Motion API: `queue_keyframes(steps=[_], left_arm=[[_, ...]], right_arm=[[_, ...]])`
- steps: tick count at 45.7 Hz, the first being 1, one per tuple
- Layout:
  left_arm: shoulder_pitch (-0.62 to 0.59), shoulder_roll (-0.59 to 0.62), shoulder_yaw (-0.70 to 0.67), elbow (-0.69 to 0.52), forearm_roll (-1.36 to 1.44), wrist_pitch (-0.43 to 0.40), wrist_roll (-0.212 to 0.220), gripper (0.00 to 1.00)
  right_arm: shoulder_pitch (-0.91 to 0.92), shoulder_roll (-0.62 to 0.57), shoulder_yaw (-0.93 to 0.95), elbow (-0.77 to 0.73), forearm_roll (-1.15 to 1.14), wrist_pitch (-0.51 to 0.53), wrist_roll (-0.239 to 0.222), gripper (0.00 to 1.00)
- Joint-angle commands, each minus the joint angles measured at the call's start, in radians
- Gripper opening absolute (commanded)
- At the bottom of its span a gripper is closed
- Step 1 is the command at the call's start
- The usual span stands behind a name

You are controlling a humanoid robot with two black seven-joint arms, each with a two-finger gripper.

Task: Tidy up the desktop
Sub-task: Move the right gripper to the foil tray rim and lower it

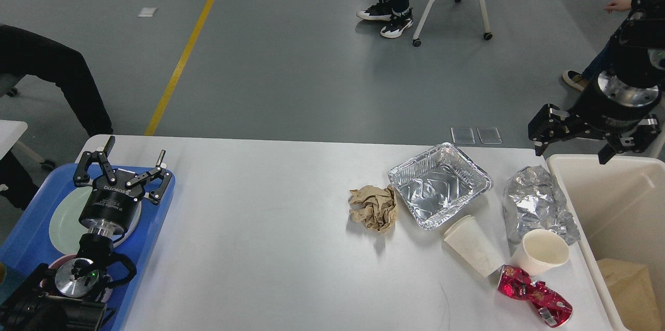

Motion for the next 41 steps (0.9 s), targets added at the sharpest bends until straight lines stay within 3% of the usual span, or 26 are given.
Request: queue_keyframes(steps=[1, 11, 25, 27, 32, 41], left_arm=[[0.000, 0.000, 0.000, 0.000, 0.000, 0.001, -0.002, 0.96], [0.000, 0.000, 0.000, 0.000, 0.000, 0.001, -0.002, 0.96], [0.000, 0.000, 0.000, 0.000, 0.000, 0.001, -0.002, 0.96], [0.000, 0.000, 0.000, 0.000, 0.000, 0.001, -0.002, 0.96], [0.000, 0.000, 0.000, 0.000, 0.000, -0.001, 0.000, 0.96], [0.000, 0.000, 0.000, 0.000, 0.000, -0.001, 0.000, 0.96]], right_arm=[[0.166, 0.022, 0.002, 0.183, 0.002, 0.017, 0.000, 1.00], [0.409, 0.080, 0.033, 0.433, 0.059, -0.015, 0.000, 1.00], [0.430, 0.143, 0.024, 0.498, 0.120, -0.133, 0.020, 1.00], [0.430, 0.141, 0.024, 0.498, 0.122, -0.132, 0.041, 1.00], [0.430, 0.141, 0.010, 0.499, 0.123, -0.138, 0.155, 1.00], [0.423, 0.134, -0.007, 0.498, 0.116, -0.141, 0.137, 1.00]])
